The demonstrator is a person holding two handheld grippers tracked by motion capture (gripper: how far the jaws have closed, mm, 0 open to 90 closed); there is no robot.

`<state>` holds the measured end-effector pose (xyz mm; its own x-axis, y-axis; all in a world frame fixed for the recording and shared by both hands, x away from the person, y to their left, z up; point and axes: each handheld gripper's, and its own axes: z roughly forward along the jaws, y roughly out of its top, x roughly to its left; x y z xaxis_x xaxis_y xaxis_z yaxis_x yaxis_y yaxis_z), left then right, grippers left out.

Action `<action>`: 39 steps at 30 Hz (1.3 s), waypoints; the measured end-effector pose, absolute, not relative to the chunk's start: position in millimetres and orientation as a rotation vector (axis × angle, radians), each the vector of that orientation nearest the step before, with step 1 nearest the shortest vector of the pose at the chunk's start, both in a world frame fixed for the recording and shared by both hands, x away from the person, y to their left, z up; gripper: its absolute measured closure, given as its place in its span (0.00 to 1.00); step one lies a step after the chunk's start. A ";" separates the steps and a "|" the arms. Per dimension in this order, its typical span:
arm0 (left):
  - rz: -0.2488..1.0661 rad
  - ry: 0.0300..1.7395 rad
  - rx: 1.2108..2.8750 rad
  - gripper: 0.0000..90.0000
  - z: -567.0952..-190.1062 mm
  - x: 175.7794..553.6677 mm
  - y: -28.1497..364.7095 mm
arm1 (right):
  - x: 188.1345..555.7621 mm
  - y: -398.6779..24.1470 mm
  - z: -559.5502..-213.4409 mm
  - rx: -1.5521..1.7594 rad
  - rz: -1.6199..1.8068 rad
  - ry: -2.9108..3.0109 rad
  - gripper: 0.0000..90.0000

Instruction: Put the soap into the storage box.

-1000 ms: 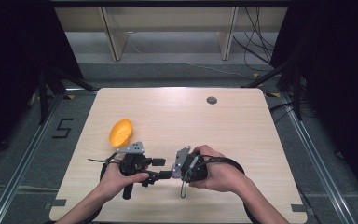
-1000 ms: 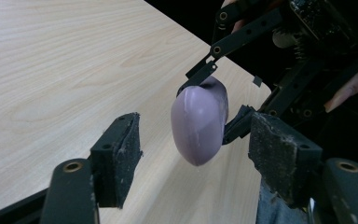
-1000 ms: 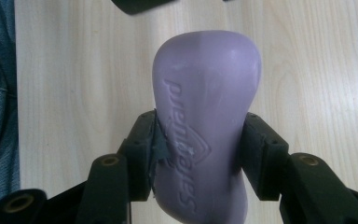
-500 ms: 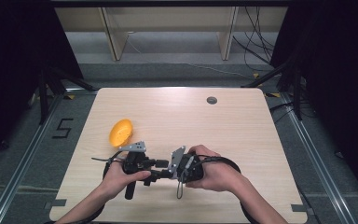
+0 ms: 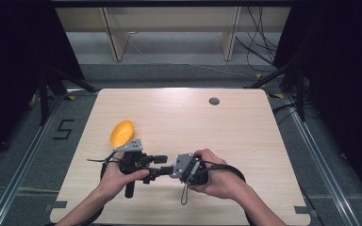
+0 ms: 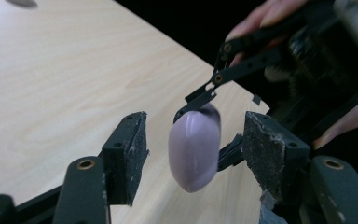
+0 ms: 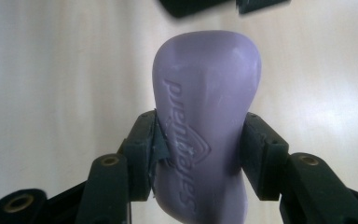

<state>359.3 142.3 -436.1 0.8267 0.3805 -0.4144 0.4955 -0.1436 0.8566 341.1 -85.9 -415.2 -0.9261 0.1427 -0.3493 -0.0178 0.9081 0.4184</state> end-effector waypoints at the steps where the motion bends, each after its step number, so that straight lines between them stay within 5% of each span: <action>1: -0.091 0.669 1.755 0.43 -433.2 358.7 143.9 | 338.4 -87.2 -417.3 0.101 0.602 2.665 0.58; 15: -0.012 0.586 1.855 0.37 -436.9 354.5 135.4 | 329.3 -83.5 -421.9 0.145 0.637 2.531 0.58; 28: -0.070 0.576 1.897 0.58 -445.3 361.2 130.9 | 328.5 -76.3 -420.4 0.093 0.638 2.539 0.58; 39: -0.110 0.567 1.915 0.62 -446.6 363.8 129.3 | 328.1 -73.6 -418.5 0.017 0.644 2.523 0.58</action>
